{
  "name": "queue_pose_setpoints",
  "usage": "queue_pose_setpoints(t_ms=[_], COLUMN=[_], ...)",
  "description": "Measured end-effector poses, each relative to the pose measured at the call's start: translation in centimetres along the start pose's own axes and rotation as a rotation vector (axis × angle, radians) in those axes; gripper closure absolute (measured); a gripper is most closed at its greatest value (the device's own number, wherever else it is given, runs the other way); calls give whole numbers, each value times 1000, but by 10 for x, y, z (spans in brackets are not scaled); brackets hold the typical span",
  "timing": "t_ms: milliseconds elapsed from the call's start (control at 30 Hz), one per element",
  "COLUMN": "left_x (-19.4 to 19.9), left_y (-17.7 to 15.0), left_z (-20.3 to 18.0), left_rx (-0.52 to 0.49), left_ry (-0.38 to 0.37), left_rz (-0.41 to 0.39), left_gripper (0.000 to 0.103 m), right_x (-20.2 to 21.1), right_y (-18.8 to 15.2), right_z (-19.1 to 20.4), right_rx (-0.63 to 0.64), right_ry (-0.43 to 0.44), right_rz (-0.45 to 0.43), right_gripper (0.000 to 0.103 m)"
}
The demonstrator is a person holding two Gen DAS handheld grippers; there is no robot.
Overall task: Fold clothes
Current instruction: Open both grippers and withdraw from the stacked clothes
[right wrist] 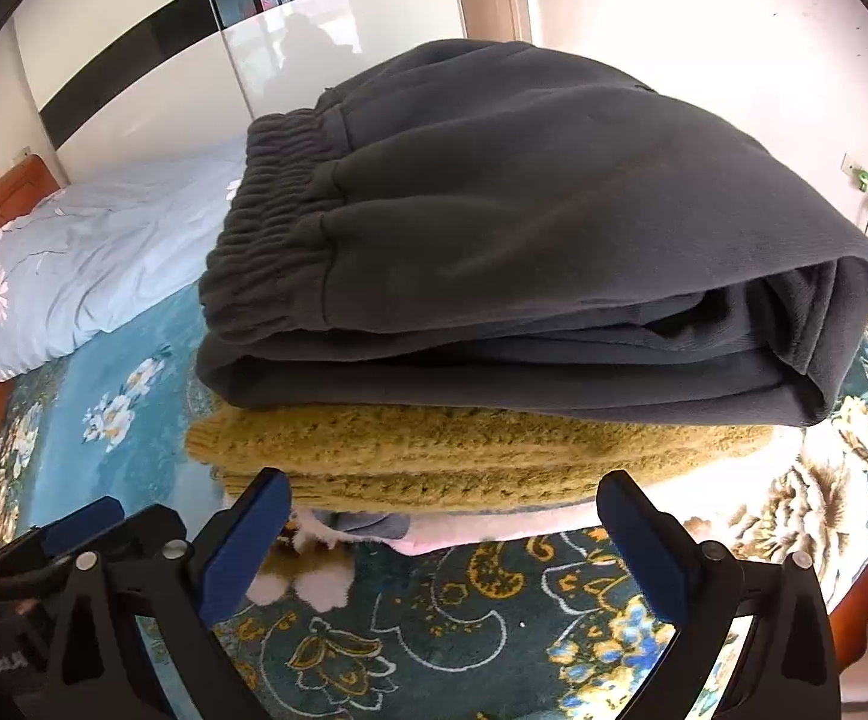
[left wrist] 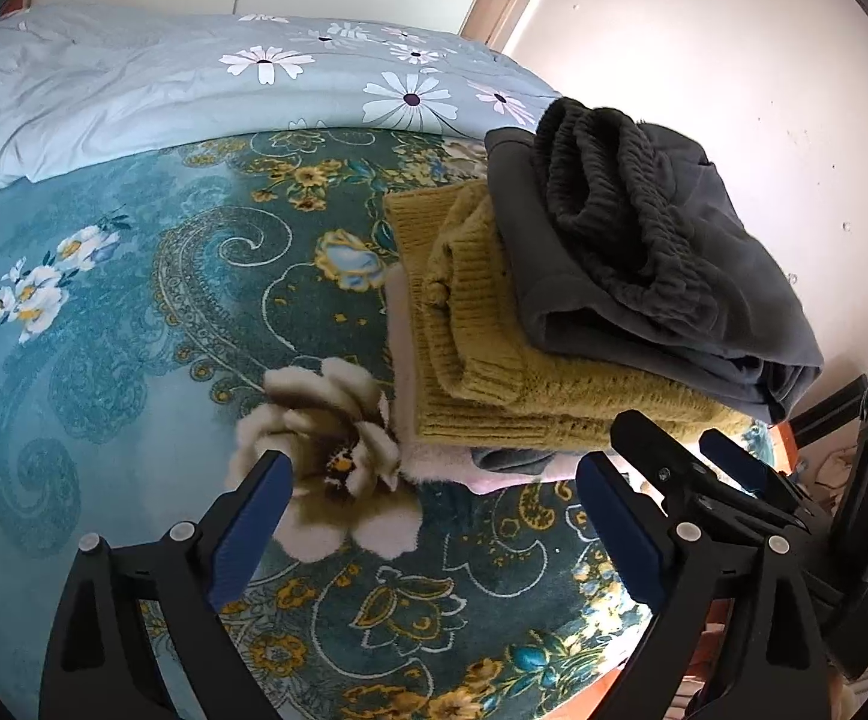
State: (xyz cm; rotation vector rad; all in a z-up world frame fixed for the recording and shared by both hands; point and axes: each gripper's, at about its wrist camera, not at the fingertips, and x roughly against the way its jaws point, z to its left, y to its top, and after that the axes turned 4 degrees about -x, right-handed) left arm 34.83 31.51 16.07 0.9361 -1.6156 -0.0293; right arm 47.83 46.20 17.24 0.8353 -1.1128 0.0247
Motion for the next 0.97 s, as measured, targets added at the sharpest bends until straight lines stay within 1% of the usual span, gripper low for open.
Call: queue_pose_setpoints(t_ms=[233,367,500,800,967], left_x=[-4,-4,-1,4,11], left_y=[0,-1,-1,-1,-4], left_z=[-7,-11,-13,-13,-12], left_rx=[-9,-7,-10,-1,-6], left_ry=[37,61,68,69,70], left_rz=[-2,-5,-19,-40,-77], left_gripper=[7,7,7,7,7], right_x=[-5,-10,-13,-6,-3], right_y=[-5,-7,-9,-8,-7], right_z=[-8,-13,-17,-15,-11], right_rx=[9,-18,-36,-48,-42], right_ry=[-12,2,6,-2,2], right_rz=[-16,-10,-11,-36,-39], right_gripper=[0,0,0,0,0])
